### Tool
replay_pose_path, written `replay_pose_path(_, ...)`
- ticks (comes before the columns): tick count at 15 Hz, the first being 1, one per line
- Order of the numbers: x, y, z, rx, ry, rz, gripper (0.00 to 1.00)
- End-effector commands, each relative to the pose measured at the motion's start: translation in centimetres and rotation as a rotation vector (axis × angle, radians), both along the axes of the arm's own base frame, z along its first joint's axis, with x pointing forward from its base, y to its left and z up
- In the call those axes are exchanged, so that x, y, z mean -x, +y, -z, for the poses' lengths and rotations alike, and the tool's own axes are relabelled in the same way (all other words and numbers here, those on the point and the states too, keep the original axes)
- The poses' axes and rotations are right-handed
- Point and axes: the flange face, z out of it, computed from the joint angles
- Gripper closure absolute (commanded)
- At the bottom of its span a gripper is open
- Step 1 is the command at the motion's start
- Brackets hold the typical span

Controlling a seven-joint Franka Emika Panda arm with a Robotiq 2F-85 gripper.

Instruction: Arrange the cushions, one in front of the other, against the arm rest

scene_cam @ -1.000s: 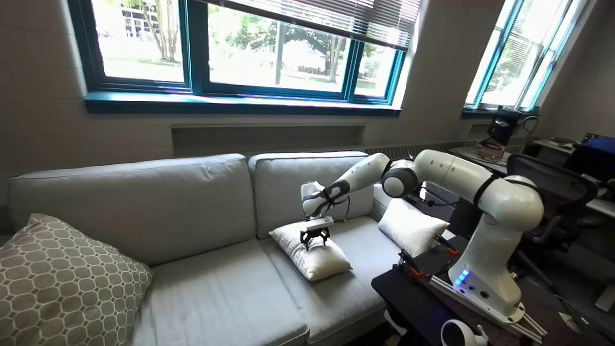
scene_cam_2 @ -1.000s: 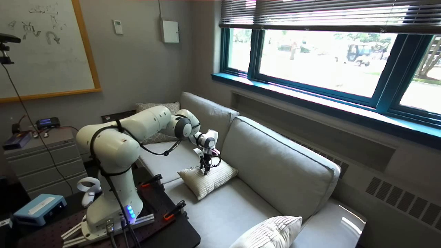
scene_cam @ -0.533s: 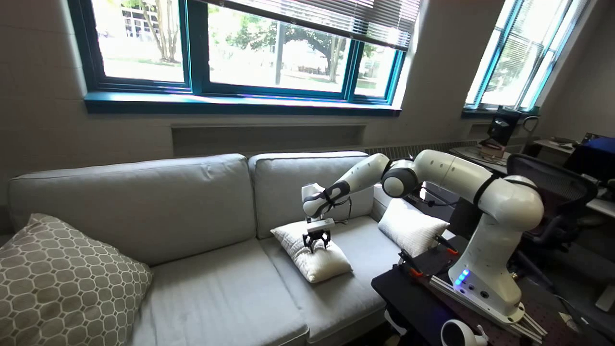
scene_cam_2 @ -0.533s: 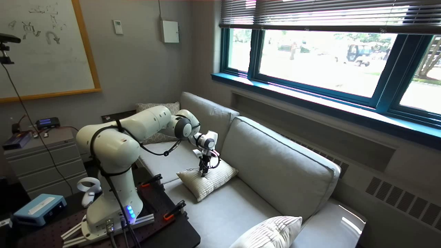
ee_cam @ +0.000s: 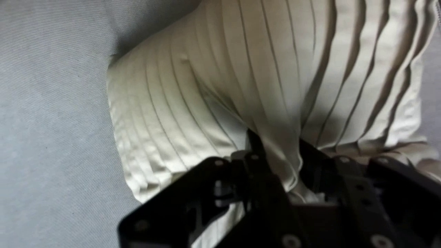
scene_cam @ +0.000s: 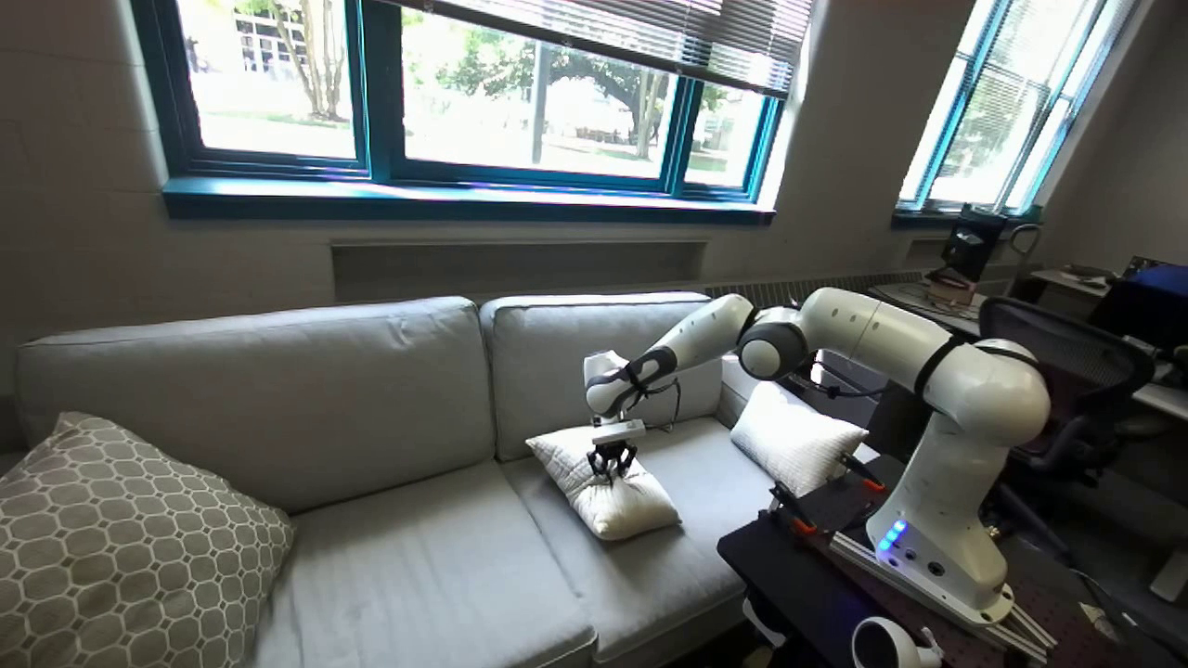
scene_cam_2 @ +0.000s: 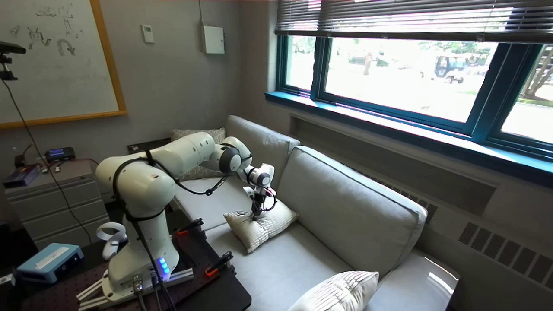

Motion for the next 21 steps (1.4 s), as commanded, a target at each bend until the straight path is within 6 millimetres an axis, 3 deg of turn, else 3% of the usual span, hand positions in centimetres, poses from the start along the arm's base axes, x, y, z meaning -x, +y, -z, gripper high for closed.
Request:
replay_pose_path(1,-0.8,-2.8,0.5,0.034,-0.043,0.081,0.97)
replay_pose_path(2,-1.0,-3.8,0.7,0.039,-0.056,0.109,0.99)
replay_pose_path(4,-1.5,-6.4,1.3,0.030,-0.096,0.189,0.96)
replay_pose_path(7,-3.3,-7.8,0.7,-0.007,-0.220,0.286,0.96)
replay_pose_path(9,-3.8,-7.0,-1.3,-0.014,-0.326,0.291,0.97)
replay_pose_path(11,-3.3,-4.9,-4.1,-0.015,-0.426,0.268,0.97)
replay_pose_path(17,0.5,1.9,-11.2,0.027,-0.700,0.152,0.97)
replay_pose_path(21,4.0,2.5,-14.7,0.078,-0.921,0.200,0.97)
